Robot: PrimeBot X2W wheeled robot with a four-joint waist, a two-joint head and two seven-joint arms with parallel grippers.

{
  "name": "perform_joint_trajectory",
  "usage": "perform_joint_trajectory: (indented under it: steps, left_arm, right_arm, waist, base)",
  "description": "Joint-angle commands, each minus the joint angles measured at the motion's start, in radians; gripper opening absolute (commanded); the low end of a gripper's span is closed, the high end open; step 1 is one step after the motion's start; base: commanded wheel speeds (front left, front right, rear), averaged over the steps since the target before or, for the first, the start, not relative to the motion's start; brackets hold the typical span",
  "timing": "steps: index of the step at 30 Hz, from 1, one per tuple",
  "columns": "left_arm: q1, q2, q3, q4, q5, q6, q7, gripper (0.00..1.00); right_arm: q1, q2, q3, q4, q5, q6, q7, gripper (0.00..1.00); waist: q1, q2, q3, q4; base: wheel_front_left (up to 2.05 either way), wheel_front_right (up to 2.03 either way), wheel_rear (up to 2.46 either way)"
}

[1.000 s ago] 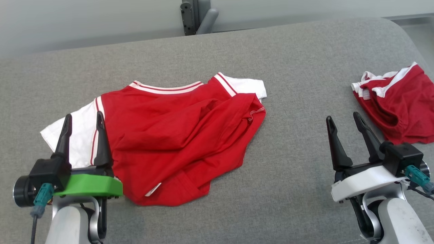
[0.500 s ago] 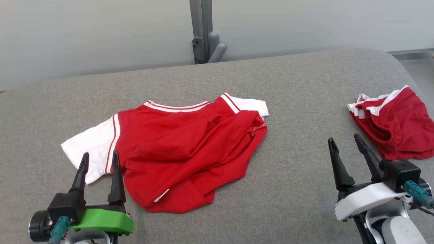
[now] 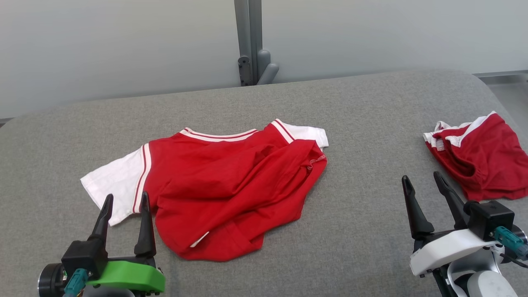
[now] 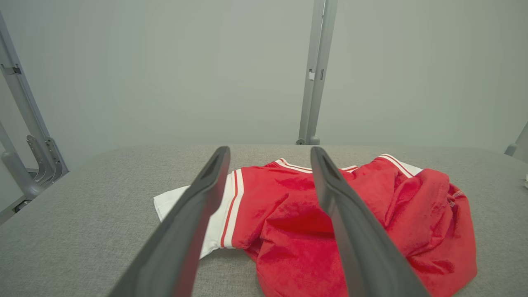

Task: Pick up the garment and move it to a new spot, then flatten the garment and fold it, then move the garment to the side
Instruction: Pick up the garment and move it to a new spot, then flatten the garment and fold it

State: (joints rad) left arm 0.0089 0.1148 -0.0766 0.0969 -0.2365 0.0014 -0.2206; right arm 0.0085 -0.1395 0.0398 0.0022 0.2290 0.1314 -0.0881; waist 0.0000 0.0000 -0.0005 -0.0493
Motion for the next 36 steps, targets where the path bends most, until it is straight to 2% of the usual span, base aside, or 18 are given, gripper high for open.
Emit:
perform_joint_trajectory:
  steps: [1,13,17,20,28,29,32,36]
  left_arm:
    - [0.012,0.008,-0.001,-0.005,-0.002,0.006,0.002,1.0]
    - [0.009,0.013,-0.009,-0.004,-0.013,0.009,0.006,1.0]
    - [-0.006,0.014,-0.012,-0.004,-0.014,0.013,0.005,1.0]
    - [-0.027,0.014,-0.017,-0.008,-0.013,0.013,0.002,1.0]
    - [-0.095,0.001,-0.045,-0.001,-0.006,0.001,-0.011,1.0]
    - [-0.095,0.001,-0.045,-0.001,-0.006,0.001,-0.011,1.0]
    - [-0.128,-0.007,-0.055,0.005,-0.003,-0.003,-0.021,1.0]
    - [-0.172,-0.019,-0.071,0.019,0.0,-0.01,-0.033,1.0]
  right_arm:
    - [0.008,0.0,-0.003,-0.002,0.004,-0.002,0.003,1.0]
    - [0.003,0.005,-0.004,-0.003,0.002,-0.002,0.005,1.0]
    - [-0.016,-0.005,0.037,-0.001,0.002,-0.002,0.009,1.0]
    - [-0.037,-0.016,0.121,0.015,0.01,-0.002,0.02,1.0]
    - [-0.157,-0.036,0.443,0.137,0.092,-0.002,0.013,1.0]
    - [-0.157,-0.036,0.443,0.137,0.092,-0.002,0.013,1.0]
    - [-0.225,-0.036,0.542,0.205,0.127,-0.002,-0.01,1.0]
    - [-0.314,-0.029,0.621,0.312,0.183,-0.002,-0.043,1.0]
  waist:
    - [0.0,0.0,0.001,0.0]
    - [0.0,0.0,0.007,0.01]
    - [0.0,0.0,0.016,0.016]
    - [0.0,0.0,0.035,0.027]
    - [0.0,0.0,0.112,0.091]
    - [0.0,0.0,0.112,0.091]
    - [0.0,0.0,0.151,0.124]
    - [0.0,0.0,0.195,0.179]
  base:
    - [0.0,0.0,0.0]
    - [0.0,0.0,0.0]
    - [0.0,0.0,0.0]
    - [0.0,0.0,0.0]
    - [0.0,0.0,0.0]
    - [0.0,0.0,0.0]
    - [0.0,0.0,0.0]
    - [0.0,0.0,0.0]
